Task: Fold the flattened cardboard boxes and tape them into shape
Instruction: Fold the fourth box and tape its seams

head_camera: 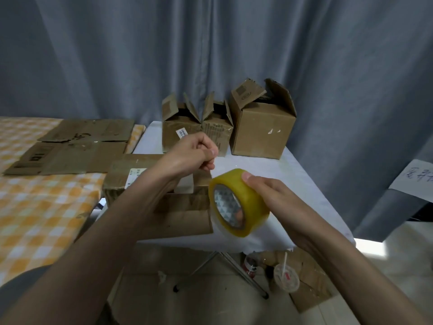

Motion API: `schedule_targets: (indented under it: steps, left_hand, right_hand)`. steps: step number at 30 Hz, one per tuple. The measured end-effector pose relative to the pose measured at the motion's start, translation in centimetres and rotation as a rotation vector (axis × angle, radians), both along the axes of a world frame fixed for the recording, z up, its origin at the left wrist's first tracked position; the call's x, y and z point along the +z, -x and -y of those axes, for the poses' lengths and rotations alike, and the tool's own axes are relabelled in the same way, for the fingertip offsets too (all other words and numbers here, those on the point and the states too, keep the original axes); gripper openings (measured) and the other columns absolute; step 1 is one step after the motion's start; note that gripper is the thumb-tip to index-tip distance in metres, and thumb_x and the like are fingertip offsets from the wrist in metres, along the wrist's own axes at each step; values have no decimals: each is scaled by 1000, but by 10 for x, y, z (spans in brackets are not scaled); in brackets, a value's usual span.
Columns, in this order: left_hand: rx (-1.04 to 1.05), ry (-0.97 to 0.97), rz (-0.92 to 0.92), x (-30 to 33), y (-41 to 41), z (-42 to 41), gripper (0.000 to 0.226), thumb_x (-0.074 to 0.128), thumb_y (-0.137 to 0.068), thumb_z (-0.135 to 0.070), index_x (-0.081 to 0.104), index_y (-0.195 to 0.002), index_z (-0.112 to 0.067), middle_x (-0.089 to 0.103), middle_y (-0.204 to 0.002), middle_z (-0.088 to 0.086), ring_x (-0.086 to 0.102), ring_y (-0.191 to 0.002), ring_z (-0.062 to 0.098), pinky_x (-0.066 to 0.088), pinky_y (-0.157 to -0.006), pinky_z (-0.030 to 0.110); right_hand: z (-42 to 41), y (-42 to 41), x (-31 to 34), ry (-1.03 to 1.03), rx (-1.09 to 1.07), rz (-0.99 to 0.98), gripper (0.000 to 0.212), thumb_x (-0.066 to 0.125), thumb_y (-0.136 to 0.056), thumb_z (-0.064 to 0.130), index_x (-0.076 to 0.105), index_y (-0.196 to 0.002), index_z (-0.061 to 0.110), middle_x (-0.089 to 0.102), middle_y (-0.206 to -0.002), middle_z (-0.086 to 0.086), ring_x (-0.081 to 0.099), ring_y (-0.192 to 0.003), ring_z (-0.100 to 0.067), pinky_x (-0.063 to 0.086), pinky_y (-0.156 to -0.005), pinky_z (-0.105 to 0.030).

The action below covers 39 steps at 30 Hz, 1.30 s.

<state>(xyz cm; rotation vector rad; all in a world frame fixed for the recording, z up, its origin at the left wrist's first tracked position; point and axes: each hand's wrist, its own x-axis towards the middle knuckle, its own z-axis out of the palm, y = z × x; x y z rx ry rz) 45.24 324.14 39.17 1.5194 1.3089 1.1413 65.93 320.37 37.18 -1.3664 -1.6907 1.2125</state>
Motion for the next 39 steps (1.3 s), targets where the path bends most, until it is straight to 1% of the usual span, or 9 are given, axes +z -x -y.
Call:
schedule_targets:
  steps: [3, 7, 14, 20, 24, 29, 34, 36, 39]
  left_hand:
    - [49, -59, -149, -1, 6, -9, 14, 51, -97, -2, 58, -89, -10, 61, -78, 7, 59, -70, 13, 51, -68, 27]
    - [11, -160, -372, 4, 6, -40, 16, 52, -96, -4, 58, -86, -16, 61, -79, -2, 58, -76, 15, 49, -76, 33]
    - [18, -191, -649, 4, 25, -96, 21, 48, -96, -4, 51, -84, -21, 58, -86, -7, 53, -84, 14, 39, -70, 23]
    - [-179, -218, -669, -16, 26, -105, 20, 46, -98, -4, 48, -87, -20, 53, -90, -4, 45, -79, 8, 39, -72, 18]
    - [-200, -222, -681, -27, 29, -111, 12, 45, -99, -4, 50, -94, -13, 54, -91, -2, 46, -82, 10, 39, -73, 18]
    - [-195, -212, -708, -33, 29, -116, 12, 48, -99, -6, 51, -92, -16, 57, -92, -1, 48, -84, 15, 42, -78, 31]
    - [-172, -210, -760, -43, 25, -116, 11, 51, -99, -8, 51, -94, -18, 61, -94, 3, 54, -88, 22, 46, -85, 44]
    - [-146, -214, -807, -47, 24, -114, 9, 51, -101, -15, 54, -107, -20, 61, -101, 3, 57, -97, 26, 47, -86, 45]
    - [-45, -231, -930, -47, 23, -105, 49, 47, -103, -28, 33, -150, -27, 52, -130, 9, 49, -116, 28, 43, -97, 45]
  right_hand:
    - [1, 7, -3, 57, -40, -103, 49, 61, -70, 61, 73, -100, 24, 74, -98, 0, 67, -101, -20, 53, -95, -41]
    - [4, 10, -5, 30, -36, -204, 21, 55, -94, 34, 68, -85, 19, 72, -62, 13, 68, -59, 2, 51, -50, -13]
    - [11, 26, -29, 96, -63, -268, 22, 54, -100, 39, 58, -89, 20, 62, -46, 18, 60, -42, 6, 41, -35, -9]
    - [22, 39, -37, 203, 49, -254, 33, 50, -101, 35, 54, -116, 7, 74, -72, -11, 72, -68, -23, 58, -86, -52]
    - [21, 40, -38, 199, 51, -288, 19, 48, -102, 37, 53, -104, 19, 72, -62, 9, 71, -59, -7, 59, -60, -24]
    - [21, 47, -39, 221, -12, -263, 33, 53, -98, 44, 55, -115, 16, 75, -91, -12, 71, -96, -35, 54, -96, -56]
    - [20, 50, -43, 243, -44, -244, 34, 54, -96, 47, 54, -115, 19, 67, -112, -16, 65, -107, -36, 50, -100, -56]
    - [16, 49, -46, 237, -59, -256, 23, 54, -97, 47, 52, -103, 25, 66, -108, -12, 64, -105, -31, 50, -100, -55]
    - [15, 51, -46, 236, -61, -281, 20, 54, -97, 45, 50, -97, 26, 73, -86, 1, 67, -94, -23, 52, -99, -53]
